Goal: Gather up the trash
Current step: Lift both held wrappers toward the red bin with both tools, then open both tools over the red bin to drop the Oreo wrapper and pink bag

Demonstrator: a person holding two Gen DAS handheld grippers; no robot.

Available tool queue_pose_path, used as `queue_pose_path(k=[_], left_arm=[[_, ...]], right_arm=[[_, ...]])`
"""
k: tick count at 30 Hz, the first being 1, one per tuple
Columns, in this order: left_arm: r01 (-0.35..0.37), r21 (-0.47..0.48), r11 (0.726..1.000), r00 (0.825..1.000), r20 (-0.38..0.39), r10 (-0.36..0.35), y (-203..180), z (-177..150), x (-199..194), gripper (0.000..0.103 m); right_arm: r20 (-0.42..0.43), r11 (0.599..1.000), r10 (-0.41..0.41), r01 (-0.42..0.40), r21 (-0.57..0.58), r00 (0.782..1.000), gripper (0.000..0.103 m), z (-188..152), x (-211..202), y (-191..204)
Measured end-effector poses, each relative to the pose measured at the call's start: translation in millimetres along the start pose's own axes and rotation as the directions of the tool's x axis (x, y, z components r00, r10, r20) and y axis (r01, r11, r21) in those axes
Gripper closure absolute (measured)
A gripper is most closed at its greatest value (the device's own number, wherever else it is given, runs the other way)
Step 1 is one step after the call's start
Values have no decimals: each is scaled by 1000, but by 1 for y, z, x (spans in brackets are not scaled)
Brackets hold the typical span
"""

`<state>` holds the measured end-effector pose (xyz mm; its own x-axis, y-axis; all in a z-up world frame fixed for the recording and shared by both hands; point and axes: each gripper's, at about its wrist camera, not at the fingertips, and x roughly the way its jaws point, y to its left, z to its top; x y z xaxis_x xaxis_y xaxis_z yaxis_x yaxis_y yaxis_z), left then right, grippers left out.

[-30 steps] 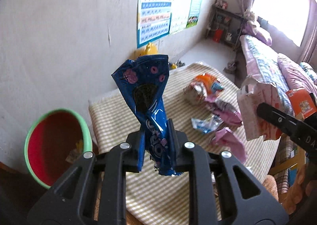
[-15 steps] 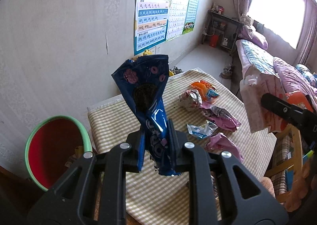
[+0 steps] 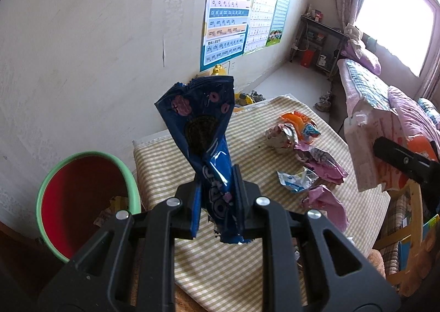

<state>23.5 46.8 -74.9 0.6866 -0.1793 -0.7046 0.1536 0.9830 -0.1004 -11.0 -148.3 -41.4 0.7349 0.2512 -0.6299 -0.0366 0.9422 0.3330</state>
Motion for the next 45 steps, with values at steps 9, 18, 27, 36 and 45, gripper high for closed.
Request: queue_pose_path(k=[9, 18, 27, 36, 45], left_arm=[[-7, -33, 999, 1000, 1, 8, 20, -1, 2, 84], [-41, -83, 996, 999, -13, 40, 52, -6, 9, 84], [-134, -148, 980, 991, -42, 129, 105, -18, 9, 84], [-253, -215, 943, 965, -127, 230, 165, -45, 19, 84], [-294, -293, 910, 948, -214, 237, 205, -67, 32, 84]], right_arm=[[-42, 999, 7, -8, -40, 999, 76, -2, 16, 21], [-118, 994, 47, -58, -93, 992, 76, -11, 45, 55], [-191, 982, 95, -123, -141, 977, 76, -26, 76, 92], [-298, 960, 142, -205, -190, 944, 76, -38, 125, 139], [-403, 941, 188, -281, -187, 896, 76, -46, 177, 180]])
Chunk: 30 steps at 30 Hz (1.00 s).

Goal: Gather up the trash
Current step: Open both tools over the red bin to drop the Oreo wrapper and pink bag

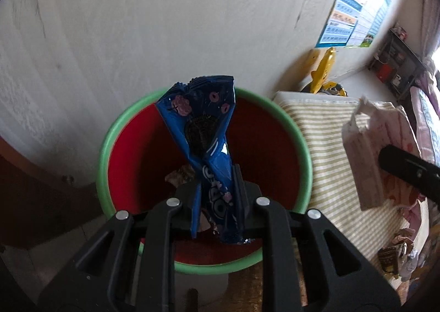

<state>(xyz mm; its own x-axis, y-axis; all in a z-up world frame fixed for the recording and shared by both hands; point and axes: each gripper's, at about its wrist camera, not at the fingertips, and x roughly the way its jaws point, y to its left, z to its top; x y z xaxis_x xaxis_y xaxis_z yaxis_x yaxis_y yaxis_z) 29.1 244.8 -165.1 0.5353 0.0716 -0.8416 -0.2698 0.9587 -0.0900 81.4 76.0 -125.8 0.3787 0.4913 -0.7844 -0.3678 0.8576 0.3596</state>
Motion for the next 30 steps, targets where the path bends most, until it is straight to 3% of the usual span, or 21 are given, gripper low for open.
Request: queue_pose_path(k=[15, 17, 19, 22, 30], left_arm=[[-37, -39, 999, 998, -56, 35, 17, -1, 24, 84], [-42, -49, 998, 997, -60, 39, 19, -2, 26, 78], [-31, -66, 997, 998, -63, 26, 19, -2, 26, 60], [-38, -64, 997, 998, -61, 34, 21, -3, 25, 58], [-31, -60, 998, 998, -49, 28, 18, -3, 20, 57]], right_arm=[[-39, 998, 65, -65, 5, 997, 74, 26, 38, 16], [-26, 997, 75, -75, 14, 997, 70, 29, 38, 17], [-15, 996, 87, -87, 24, 996, 61, 31, 36, 18], [-1, 995, 91, -91, 28, 996, 56, 33, 32, 20], [22, 996, 74, -75, 43, 997, 56, 25, 7, 10]])
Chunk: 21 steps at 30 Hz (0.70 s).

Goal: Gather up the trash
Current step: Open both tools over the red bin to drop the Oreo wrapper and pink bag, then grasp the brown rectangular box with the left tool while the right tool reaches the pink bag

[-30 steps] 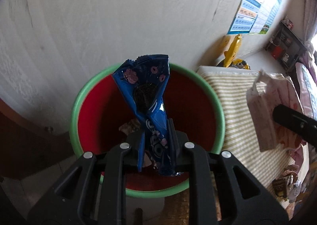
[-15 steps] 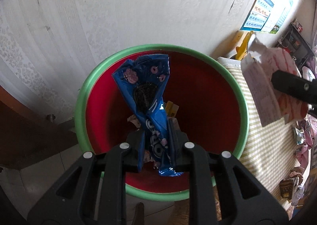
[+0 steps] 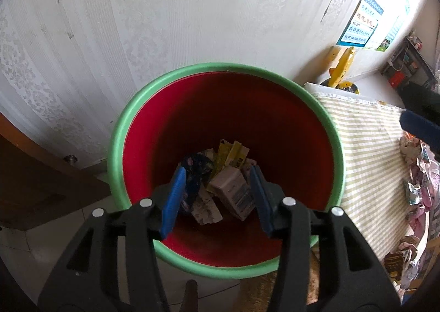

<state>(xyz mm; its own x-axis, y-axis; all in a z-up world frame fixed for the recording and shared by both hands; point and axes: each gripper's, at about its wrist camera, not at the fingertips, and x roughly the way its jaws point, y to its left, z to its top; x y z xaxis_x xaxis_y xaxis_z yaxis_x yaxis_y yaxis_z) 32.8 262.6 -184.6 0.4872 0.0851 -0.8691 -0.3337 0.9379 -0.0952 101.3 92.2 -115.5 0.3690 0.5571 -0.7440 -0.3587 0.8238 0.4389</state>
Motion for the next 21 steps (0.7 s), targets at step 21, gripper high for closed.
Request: queue_pose_path(k=[21], left_arm=[[268, 374, 888, 963, -69, -262, -147, -39, -47, 56]], right_arm=[[120, 911, -359, 320, 260, 925, 49, -91, -169, -164]])
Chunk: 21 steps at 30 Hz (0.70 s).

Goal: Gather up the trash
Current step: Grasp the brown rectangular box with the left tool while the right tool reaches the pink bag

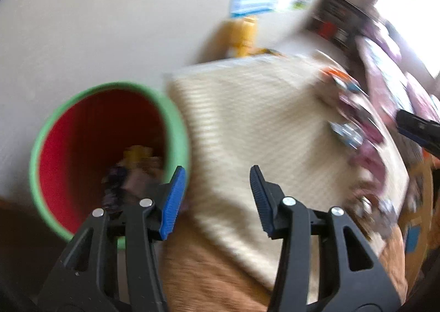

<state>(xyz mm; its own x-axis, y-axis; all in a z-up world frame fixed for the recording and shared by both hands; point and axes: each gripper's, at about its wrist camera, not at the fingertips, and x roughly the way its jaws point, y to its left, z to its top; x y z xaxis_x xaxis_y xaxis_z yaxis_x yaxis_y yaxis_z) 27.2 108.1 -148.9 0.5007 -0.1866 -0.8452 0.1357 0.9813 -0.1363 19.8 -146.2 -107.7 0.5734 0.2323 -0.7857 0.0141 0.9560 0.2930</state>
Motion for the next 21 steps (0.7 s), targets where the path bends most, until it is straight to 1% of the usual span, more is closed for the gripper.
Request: queue_pose_path(k=[1, 2, 3, 4, 5, 7, 8, 10, 11, 12, 13, 14, 16, 19, 21], left_arm=[[37, 46, 998, 999, -12, -37, -17, -1, 1, 51], [63, 75, 995, 998, -20, -62, -29, -3, 1, 48], [112, 126, 986, 993, -41, -108, -50, -7, 3, 46], [133, 147, 980, 991, -52, -127, -59, -9, 3, 46], [182, 191, 965, 982, -85, -168, -79, -13, 5, 44], [224, 229, 947, 971, -135, -197, -105, -22, 10, 33], [244, 238, 940, 964, -165, -209, -116, -27, 14, 33], [269, 223, 937, 950, -221, -220, -131, -34, 23, 33], [276, 187, 943, 938, -266, -221, -137, -37, 31, 33], [286, 154, 946, 926, -298, -232, -140, -40, 37, 33], [302, 114, 946, 909, -334, -250, -140, -42, 44, 33], [316, 69, 946, 886, -379, -269, -143, -45, 53, 33], [320, 48, 946, 868, -415, -272, -153, -53, 61, 33], [300, 80, 950, 873, -425, -240, -165, -62, 65, 33], [299, 73, 951, 872, -427, -241, -168, -63, 68, 41]], right_arm=[[-1, 1000, -16, 16, 19, 1000, 49, -5, -3, -12], [-3, 998, -37, 37, 45, 999, 49, -12, -7, -27], [-6, 997, -49, 49, 60, 999, 49, -17, -10, -37], [-10, 995, -62, 63, 78, 998, 49, -23, -12, -48], [-15, 993, -73, 74, 95, 997, 49, -29, -15, -56], [-34, 988, -84, 87, 128, 996, 49, -44, -18, -73], [-44, 985, -88, 93, 142, 995, 49, -53, -20, -81], [-51, 981, -105, 112, 156, 993, 49, -66, -23, -90], [-53, 979, -112, 119, 164, 992, 49, -69, -24, -94], [-56, 976, -114, 123, 181, 992, 49, -74, -25, -101], [-59, 971, -107, 117, 207, 993, 49, -78, -26, -108], [-60, 968, -100, 111, 224, 993, 49, -79, -25, -111], [-54, 961, -85, 96, 258, 995, 49, -83, -27, -120], [-39, 961, -78, 85, 262, 996, 49, -82, -31, -123], [-34, 962, -73, 79, 260, 997, 49, -83, -33, -124]])
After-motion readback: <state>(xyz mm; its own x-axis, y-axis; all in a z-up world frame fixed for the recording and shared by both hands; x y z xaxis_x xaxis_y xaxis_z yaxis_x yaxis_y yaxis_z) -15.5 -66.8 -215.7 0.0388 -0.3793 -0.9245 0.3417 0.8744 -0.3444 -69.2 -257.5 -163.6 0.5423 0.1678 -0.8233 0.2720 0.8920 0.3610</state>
